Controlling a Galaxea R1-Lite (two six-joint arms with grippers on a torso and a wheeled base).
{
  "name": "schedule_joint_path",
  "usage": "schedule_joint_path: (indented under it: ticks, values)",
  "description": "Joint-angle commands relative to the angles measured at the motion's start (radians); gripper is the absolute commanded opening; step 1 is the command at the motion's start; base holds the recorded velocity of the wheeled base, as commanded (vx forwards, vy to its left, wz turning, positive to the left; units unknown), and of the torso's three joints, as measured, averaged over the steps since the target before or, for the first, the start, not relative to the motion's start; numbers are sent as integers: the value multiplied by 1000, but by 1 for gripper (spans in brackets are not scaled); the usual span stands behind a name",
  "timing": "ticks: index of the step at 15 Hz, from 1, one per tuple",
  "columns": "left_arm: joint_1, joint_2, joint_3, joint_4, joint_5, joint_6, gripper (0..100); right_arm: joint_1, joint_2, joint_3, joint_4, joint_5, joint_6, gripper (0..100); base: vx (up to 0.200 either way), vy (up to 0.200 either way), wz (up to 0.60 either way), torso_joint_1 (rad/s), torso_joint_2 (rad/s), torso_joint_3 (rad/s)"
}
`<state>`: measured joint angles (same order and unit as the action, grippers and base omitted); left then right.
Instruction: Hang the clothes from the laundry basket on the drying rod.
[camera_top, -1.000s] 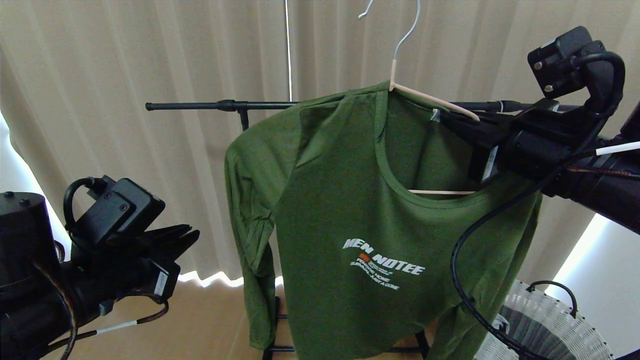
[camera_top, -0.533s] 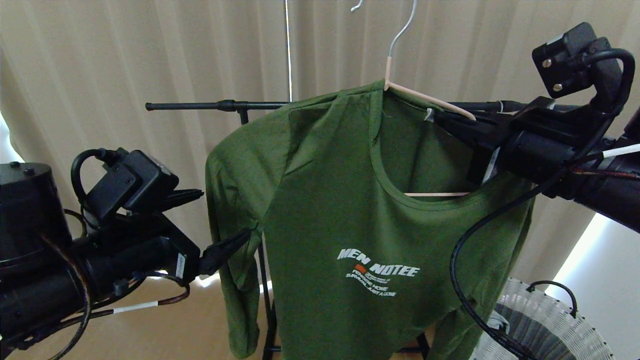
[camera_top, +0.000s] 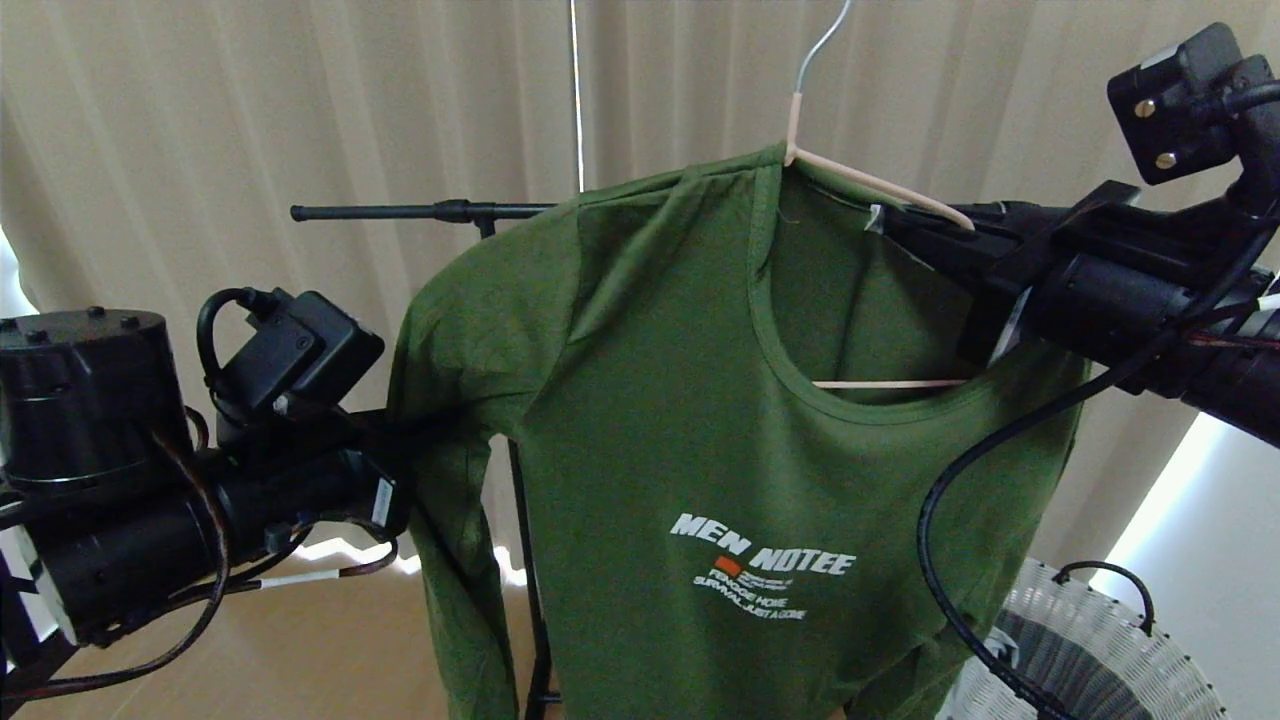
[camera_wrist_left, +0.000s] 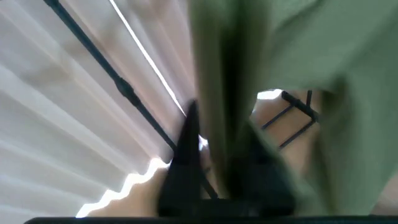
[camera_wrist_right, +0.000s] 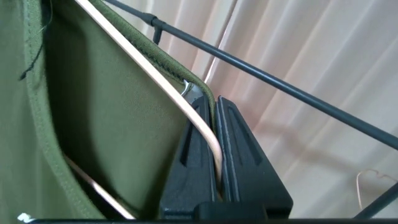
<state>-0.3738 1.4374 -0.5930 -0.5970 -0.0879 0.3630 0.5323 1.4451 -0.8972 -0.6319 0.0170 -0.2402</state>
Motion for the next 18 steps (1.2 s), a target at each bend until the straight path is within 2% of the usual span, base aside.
schedule_joint_path:
  ticks: [1, 3, 6, 9, 10, 14, 15, 17, 18]
  values:
    - [104, -19, 50, -1, 16, 70, 0, -23, 6, -5, 5, -3, -2, 0, 0, 0, 0, 0, 0, 0]
    - [191, -40, 74, -1, 16, 152, 0, -71, 11, -8, 8, -6, -5, 0, 0, 0, 0, 0, 0, 0]
    - [216, -43, 76, 0, 19, 157, 0, -84, 24, -8, 8, -6, -5, 0, 0, 0, 0, 0, 0, 0]
    - [216, -42, 76, 2, 56, 154, 0, -84, 24, -8, 8, -11, -5, 0, 0, 0, 0, 0, 0, 0]
    - [216, -42, 76, 2, 56, 151, 100, -86, 24, -8, 8, -15, -5, 0, 0, 0, 0, 0, 0, 0]
    - [205, -88, 116, 0, 46, 111, 100, -86, 26, -17, 67, -81, -5, 0, 0, 0, 0, 0, 0, 0]
    - [196, -120, 128, 0, 40, 63, 100, -87, 21, -23, 104, -101, -7, 0, 0, 0, 0, 0, 0, 0]
    - [171, -190, 147, 0, 39, -124, 100, -115, 18, -15, 175, -172, -5, 0, 0, 0, 0, 0, 0, 0]
    - [170, -226, 177, 0, 39, -191, 100, -130, 20, -2, 178, -195, -5, 0, 0, 0, 0, 0, 0, 0]
